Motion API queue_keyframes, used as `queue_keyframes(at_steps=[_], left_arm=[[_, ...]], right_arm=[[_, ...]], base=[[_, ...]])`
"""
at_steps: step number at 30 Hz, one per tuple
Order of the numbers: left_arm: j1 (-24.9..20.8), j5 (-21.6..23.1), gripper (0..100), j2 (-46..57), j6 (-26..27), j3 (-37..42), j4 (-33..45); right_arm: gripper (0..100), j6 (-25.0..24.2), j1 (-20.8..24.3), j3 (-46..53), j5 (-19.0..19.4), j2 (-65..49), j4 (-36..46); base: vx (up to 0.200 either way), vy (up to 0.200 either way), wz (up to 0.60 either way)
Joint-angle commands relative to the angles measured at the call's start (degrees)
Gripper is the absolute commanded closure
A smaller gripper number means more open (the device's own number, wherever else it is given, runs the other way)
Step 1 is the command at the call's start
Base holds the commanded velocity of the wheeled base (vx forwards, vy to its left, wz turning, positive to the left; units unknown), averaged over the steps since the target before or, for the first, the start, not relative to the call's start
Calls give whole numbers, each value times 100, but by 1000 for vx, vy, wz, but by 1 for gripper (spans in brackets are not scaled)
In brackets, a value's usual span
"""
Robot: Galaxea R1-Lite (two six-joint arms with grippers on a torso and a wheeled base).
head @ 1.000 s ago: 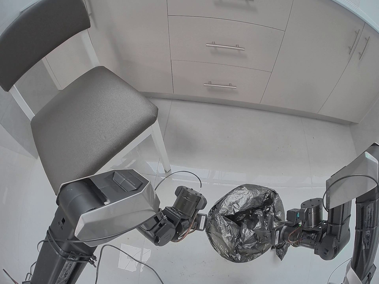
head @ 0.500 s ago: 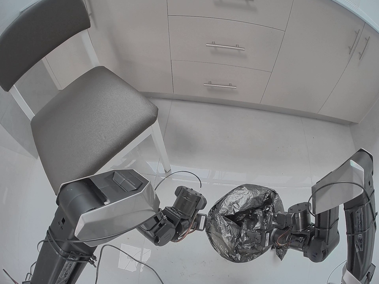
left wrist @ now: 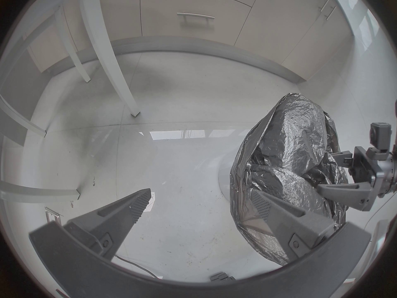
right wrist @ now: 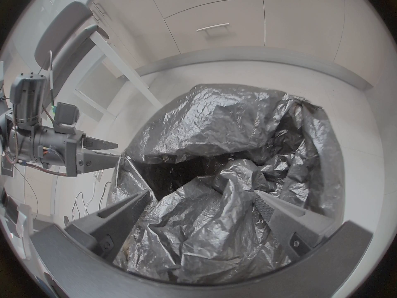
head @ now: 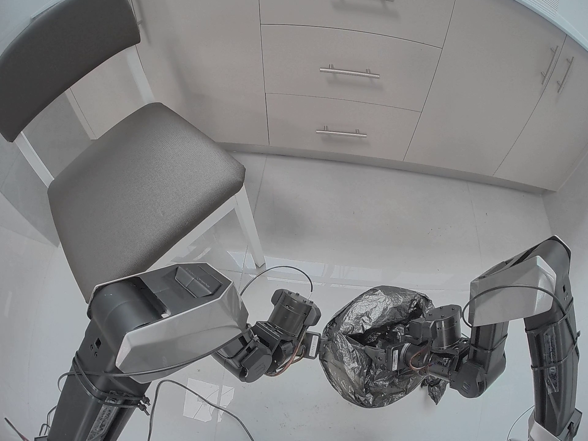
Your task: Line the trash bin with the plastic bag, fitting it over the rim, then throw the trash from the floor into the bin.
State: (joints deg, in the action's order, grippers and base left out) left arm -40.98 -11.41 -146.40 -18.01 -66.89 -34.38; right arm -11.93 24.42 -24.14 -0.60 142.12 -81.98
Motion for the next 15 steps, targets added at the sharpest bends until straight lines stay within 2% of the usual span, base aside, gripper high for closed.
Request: queue_keyframes(at_steps=[1, 11, 15], left_arm=[[3, -2, 0, -12, -1, 1, -8], [-6, -2, 0, -12, -1, 1, 1], [3, -2, 0, -12, -1, 1, 1]], right_arm=[[0, 7, 28, -302, 7, 193, 209], [0, -46, -16, -566, 42, 246, 675], [0, -63, -16, -865, -2, -17, 1852]], base=[[0, 0, 0], [0, 0, 0], [0, 0, 0]])
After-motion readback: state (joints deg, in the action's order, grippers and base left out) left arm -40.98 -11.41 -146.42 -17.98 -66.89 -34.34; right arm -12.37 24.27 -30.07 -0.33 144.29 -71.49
